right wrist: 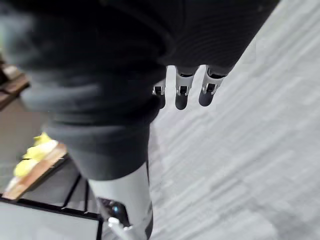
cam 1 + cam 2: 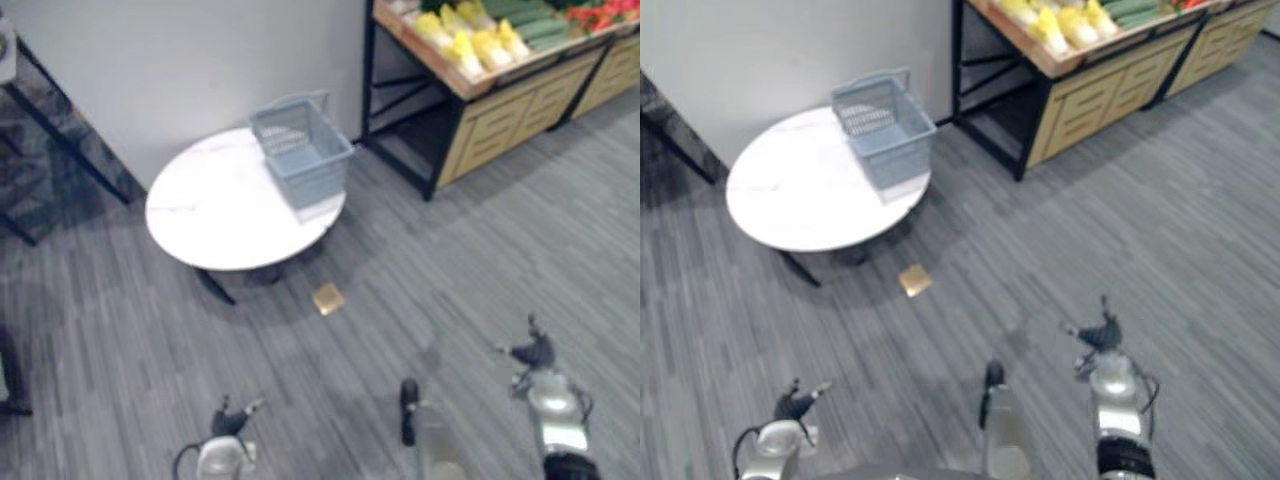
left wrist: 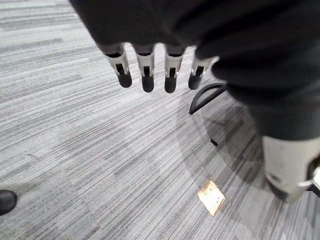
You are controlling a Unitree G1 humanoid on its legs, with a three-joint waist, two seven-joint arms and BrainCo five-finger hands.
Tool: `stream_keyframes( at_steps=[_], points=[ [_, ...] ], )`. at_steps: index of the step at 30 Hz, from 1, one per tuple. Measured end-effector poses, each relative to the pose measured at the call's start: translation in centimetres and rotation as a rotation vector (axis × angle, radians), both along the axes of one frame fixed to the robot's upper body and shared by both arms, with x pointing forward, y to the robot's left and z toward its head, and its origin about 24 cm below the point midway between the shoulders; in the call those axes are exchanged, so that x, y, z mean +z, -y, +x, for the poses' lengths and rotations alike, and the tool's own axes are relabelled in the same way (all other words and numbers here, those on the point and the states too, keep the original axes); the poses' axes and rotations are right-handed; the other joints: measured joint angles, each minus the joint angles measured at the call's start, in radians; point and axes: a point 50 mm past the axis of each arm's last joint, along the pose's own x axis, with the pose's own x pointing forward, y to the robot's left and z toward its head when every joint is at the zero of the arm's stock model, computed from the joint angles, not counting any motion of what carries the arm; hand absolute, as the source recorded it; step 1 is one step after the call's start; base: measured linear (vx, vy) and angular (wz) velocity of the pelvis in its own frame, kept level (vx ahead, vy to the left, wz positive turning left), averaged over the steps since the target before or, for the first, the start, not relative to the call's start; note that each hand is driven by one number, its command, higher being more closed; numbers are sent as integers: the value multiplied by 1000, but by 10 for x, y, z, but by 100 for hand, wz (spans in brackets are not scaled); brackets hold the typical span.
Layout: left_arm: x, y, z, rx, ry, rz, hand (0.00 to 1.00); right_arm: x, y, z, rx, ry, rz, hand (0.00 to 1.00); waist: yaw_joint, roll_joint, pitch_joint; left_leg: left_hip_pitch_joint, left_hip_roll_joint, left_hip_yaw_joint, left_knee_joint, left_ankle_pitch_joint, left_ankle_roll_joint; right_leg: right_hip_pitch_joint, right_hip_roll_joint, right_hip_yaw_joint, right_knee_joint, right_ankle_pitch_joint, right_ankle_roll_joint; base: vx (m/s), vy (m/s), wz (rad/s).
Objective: Pick vegetable in the basket
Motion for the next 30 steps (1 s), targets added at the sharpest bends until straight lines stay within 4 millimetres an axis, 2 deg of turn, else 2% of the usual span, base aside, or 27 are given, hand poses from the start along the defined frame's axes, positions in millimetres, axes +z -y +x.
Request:
stream_keyframes(
  at_steps=[1,2,3,4,5,7,9,10,11,12,13,14,15,16,18,20,21,22,23,24,25,26,27,28,30],
  points=[
    [-2,1,-4,7,-10,-7,0,6,-1,6,20,14,-30,0,1,-1,0,-60,8,-20,138,38,5,20,2,-14,6,-20,-17,354,-384,24],
    [-6,6,-11,17,-24,-24,0,15,-4,13,48,41,-62,0,2,5,5,-151,24,-39,347,132,9,69,11,-31,1,-48,-30,425,-398,19],
    [-9,11,-18,31,-39,-43,0,23,-10,19,87,69,-89,0,4,17,18,-210,54,-38,510,294,14,143,32,-41,-33,-65,-44,351,-269,11],
    [-11,14,-21,37,-46,-53,0,26,-14,22,110,80,-98,0,10,9,29,-235,70,-33,579,331,22,183,42,-44,-59,-69,-50,431,-229,1],
    [-14,19,-30,48,-65,-66,0,34,-24,29,149,122,-107,0,27,19,35,-306,91,23,707,277,49,263,50,-44,-111,-78,-64,346,-167,0],
    [-14,20,-31,53,-61,-66,0,45,-31,37,179,165,-124,0,36,14,40,-378,76,86,729,228,56,318,48,-43,-164,-80,-69,292,-124,1],
    [-13,20,-35,65,-50,-59,0,61,-39,51,232,210,-187,0,60,20,42,-454,19,183,578,165,44,374,44,-43,-221,-81,-70,290,-55,-5],
    [-13,20,-36,67,-52,-58,0,64,-40,53,244,217,-197,0,64,22,41,-463,3,205,511,161,44,387,44,-44,-235,-82,-70,330,32,-8],
    [-13,19,-39,72,-53,-55,0,71,-42,57,271,229,-228,0,66,22,41,-461,-26,266,345,166,43,412,46,-47,-264,-84,-66,287,63,1],
    [-13,19,-42,78,-60,-57,0,77,-41,59,283,241,-268,0,65,29,37,-453,-43,320,200,193,43,434,53,-55,-288,-87,-61,442,139,9],
    [-15,20,-47,83,-74,-59,0,89,-36,60,298,265,-330,0,64,58,35,-420,-47,403,16,298,91,474,73,-66,-310,-97,-45,352,126,4],
    [-16,18,-50,92,-83,-57,0,91,-36,61,301,266,-336,0,72,43,39,-396,-55,427,-6,307,110,489,69,-63,-310,-103,-37,377,127,2],
    [-16,15,-53,110,-87,-54,0,95,-38,63,317,277,-351,0,77,8,28,-379,-77,475,-33,297,109,496,44,-64,-326,-105,-24,400,128,12],
    [-17,18,-50,111,-88,-68,0,113,-38,67,328,330,-413,0,73,-13,27,-373,-83,533,-31,276,124,502,18,-74,-336,-111,3,389,122,18],
    [-19,26,-48,117,-87,-94,0,126,-38,72,330,365,-445,0,73,-22,24,-354,-115,536,-20,280,177,520,-12,-77,-336,-116,19,350,116,25],
    [-18,26,-47,118,-83,-92,0,128,-39,73,339,364,-477,0,74,-27,22,-308,-157,541,-41,275,187,557,-47,-95,-299,-129,38,402,154,47],
    [-18,25,-48,118,-85,-90,0,129,-41,74,351,363,-485,0,76,-28,21,-267,-180,539,-70,265,195,560,-67,-98,-223,-149,63,372,149,63],
    [-19,26,-48,107,-90,-89,0,126,-45,75,368,355,-487,0,81,-28,20,-217,-203,530,-128,253,188,510,-95,-100,-22,-178,91,280,115,60],
    [-19,26,-49,102,-93,-89,0,125,-46,75,371,352,-488,0,82,-28,20,-205,-205,527,-139,246,185,493,-100,-100,28,-181,94,261,73,74],
    [-19,25,-49,77,-104,-79,0,120,-50,76,385,335,-483,0,83,-56,19,-165,-234,479,-175,243,185,411,-147,-97,271,-166,100,278,6,95],
    [-17,15,-50,56,-117,-48,0,116,-54,76,392,323,-479,0,76,-96,15,-132,-259,422,-185,240,188,338,-190,-73,470,-124,107,312,-33,116],
    [-16,12,-49,48,-122,-37,0,115,-54,76,392,321,-483,0,70,-106,13,-123,-263,394,-183,238,190,313,-201,-59,535,-133,92,343,-99,142],
    [-16,11,-47,36,-124,-31,0,116,-52,76,392,320,-495,0,68,-111,10,-107,-257,340,-181,236,190,272,-198,-48,600,-166,35,396,-181,144],
    [-15,10,-44,35,-117,-28,0,120,-53,79,394,332,-499,0,67,-103,11,-95,-232,295,-180,237,189,228,-188,-59,578,-200,-20,318,-160,136],
    [-13,8,-41,32,-111,-20,0,124,-53,82,395,340,-503,0,65,-94,12,-95,-202,246,-179,239,185,191,-173,-67,479,-218,-47,205,-161,93]
  ],
)
